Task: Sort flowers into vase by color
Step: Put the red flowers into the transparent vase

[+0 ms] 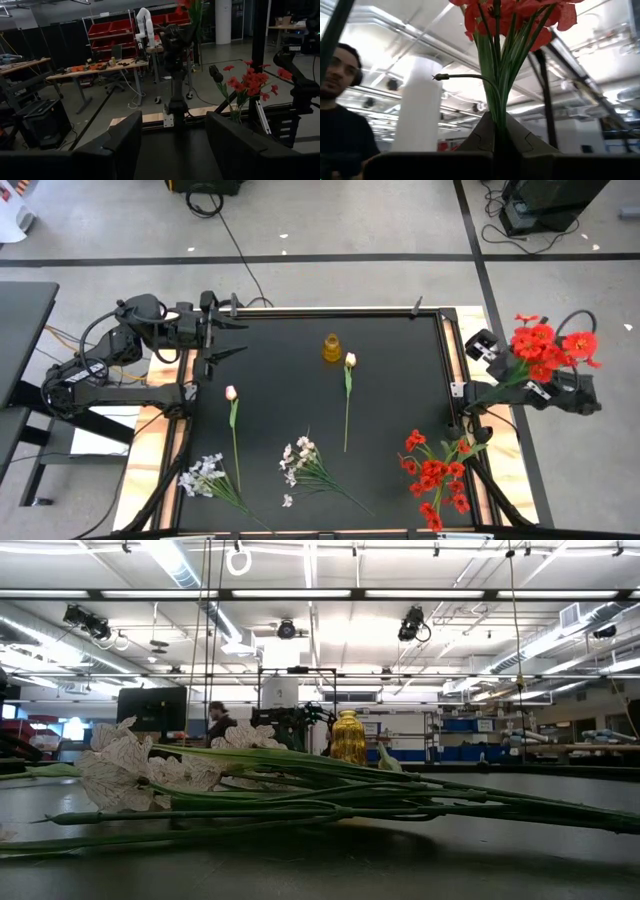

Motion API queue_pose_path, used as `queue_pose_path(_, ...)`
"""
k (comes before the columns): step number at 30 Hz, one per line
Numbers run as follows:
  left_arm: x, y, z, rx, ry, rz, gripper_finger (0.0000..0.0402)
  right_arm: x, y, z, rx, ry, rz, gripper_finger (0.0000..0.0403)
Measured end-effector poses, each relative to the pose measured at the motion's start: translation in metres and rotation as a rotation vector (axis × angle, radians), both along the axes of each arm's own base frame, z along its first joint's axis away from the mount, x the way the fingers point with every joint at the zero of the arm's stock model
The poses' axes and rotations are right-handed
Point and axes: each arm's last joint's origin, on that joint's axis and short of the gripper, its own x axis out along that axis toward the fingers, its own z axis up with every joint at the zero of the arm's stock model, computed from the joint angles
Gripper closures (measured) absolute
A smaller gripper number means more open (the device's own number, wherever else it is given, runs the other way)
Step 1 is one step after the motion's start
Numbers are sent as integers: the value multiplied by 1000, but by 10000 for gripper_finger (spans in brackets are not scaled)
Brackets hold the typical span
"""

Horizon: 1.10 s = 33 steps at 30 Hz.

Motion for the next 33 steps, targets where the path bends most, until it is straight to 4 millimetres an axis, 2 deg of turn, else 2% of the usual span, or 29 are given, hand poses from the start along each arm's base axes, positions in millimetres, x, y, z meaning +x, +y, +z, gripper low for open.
queue_pose_path(9, 0, 0, 0, 0, 0, 0, 177, 22, 13, 1, 2, -19, 182, 387)
queue_pose_path(21, 0, 0, 0, 0, 0, 0, 177, 33, 39, -4, -13, -23, 318, 388)
queue_pose_path(24, 0, 0, 0, 0, 0, 0, 177, 39, 48, -9, -42, -5, 312, 388)
queue_pose_path(28, 0, 0, 0, 0, 0, 0, 177, 43, 53, -11, -39, -24, 190, 388)
queue_pose_path(33, 0, 0, 0, 0, 0, 0, 177, 46, 61, -20, -41, 117, 165, 388)
